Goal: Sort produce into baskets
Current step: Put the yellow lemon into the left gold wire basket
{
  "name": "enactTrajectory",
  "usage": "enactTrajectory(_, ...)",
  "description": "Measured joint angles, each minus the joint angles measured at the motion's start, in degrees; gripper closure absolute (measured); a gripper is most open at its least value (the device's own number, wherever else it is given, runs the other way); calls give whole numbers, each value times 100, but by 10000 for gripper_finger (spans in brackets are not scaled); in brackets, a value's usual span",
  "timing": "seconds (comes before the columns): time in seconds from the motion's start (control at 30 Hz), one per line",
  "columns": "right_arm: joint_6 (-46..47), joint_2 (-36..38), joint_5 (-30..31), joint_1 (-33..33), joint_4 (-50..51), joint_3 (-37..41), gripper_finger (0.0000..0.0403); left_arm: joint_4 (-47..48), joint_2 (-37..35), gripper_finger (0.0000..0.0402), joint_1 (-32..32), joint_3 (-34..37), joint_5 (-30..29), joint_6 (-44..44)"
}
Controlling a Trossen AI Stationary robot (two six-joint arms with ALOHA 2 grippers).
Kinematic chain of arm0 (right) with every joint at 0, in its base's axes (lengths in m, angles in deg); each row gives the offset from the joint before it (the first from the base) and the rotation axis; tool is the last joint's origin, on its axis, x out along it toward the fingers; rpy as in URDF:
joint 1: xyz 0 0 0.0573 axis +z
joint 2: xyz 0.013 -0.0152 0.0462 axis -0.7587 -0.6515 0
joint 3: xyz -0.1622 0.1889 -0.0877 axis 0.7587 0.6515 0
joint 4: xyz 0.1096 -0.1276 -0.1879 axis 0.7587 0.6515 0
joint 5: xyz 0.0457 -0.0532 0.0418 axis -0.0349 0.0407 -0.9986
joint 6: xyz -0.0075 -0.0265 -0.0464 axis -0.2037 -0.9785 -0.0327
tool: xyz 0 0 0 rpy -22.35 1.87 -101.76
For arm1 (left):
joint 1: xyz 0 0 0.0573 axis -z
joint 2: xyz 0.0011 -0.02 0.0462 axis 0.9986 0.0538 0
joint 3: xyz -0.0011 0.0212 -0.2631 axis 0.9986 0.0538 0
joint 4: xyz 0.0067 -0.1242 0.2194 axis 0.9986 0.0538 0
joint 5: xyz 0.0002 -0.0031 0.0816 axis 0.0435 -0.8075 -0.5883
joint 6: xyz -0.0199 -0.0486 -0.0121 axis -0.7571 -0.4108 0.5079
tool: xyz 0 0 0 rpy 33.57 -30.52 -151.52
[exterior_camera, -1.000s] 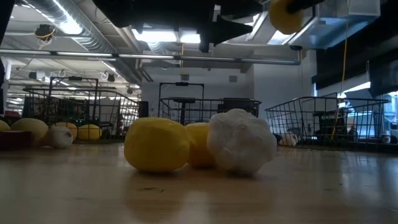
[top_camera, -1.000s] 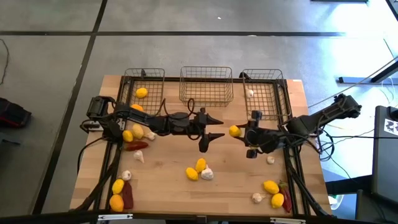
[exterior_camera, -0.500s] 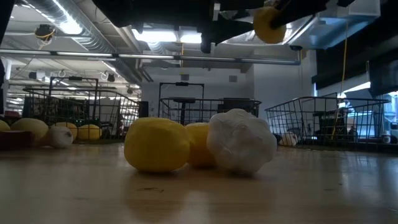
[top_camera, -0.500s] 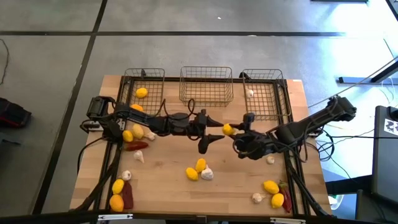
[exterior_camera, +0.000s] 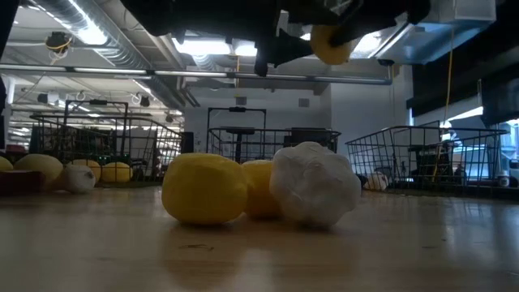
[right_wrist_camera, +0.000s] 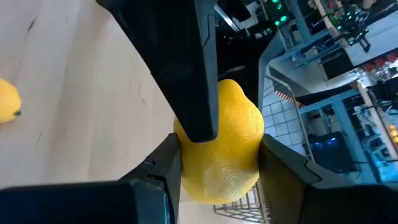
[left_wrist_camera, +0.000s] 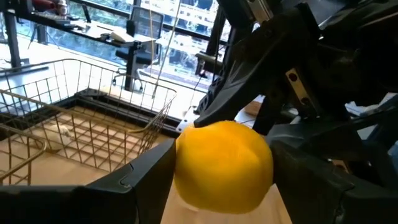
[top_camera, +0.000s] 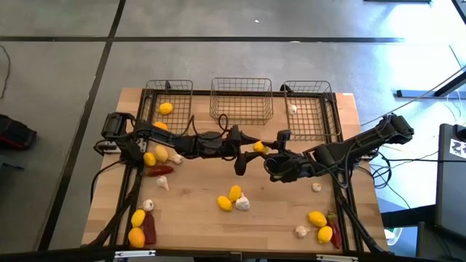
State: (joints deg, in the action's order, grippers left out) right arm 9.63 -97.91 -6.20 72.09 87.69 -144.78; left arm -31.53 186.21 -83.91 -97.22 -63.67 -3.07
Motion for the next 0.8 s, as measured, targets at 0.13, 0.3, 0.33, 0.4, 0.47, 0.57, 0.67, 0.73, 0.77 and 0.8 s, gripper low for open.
enactTrajectory(0.13, -112, -30, 69, -6, -164, 4, 249, -2, -2, 149, 7, 0, -34, 22)
enactTrajectory(0.3, -115, -30, 15, 0, -284, 7, 249, 5, -9, 149, 7, -2, -55, 26)
enactTrajectory(0.33, -115, -30, 15, 0, -290, 7, 248, 5, -9, 149, 7, -2, -55, 44)
enactTrajectory(0.4, -112, -30, 8, -2, -307, 7, 248, 5, -9, 149, 7, -2, -55, 125)
enactTrajectory(0.47, -81, -30, -17, -2, -330, 7, 248, 16, -9, 152, 7, -2, -55, 185)
enactTrajectory(0.57, -71, -30, -18, -2, -351, 7, 248, 16, -9, 171, 7, -4, -53, 231)
enactTrajectory(0.67, -67, -30, -22, -2, -359, 7, 244, 20, -11, 198, 7, -4, -52, 245)
enactTrajectory(0.73, -64, -30, -22, -2, -372, 7, 235, 21, -11, 207, 7, -4, -53, 248)
enactTrajectory(0.77, -61, -30, -23, -2, -374, 7, 230, 20, -11, 207, 7, -4, -55, 265)
enactTrajectory(0.8, -58, -30, -23, -2, -378, 7, 224, 18, -11, 207, 7, -4, -55, 295)
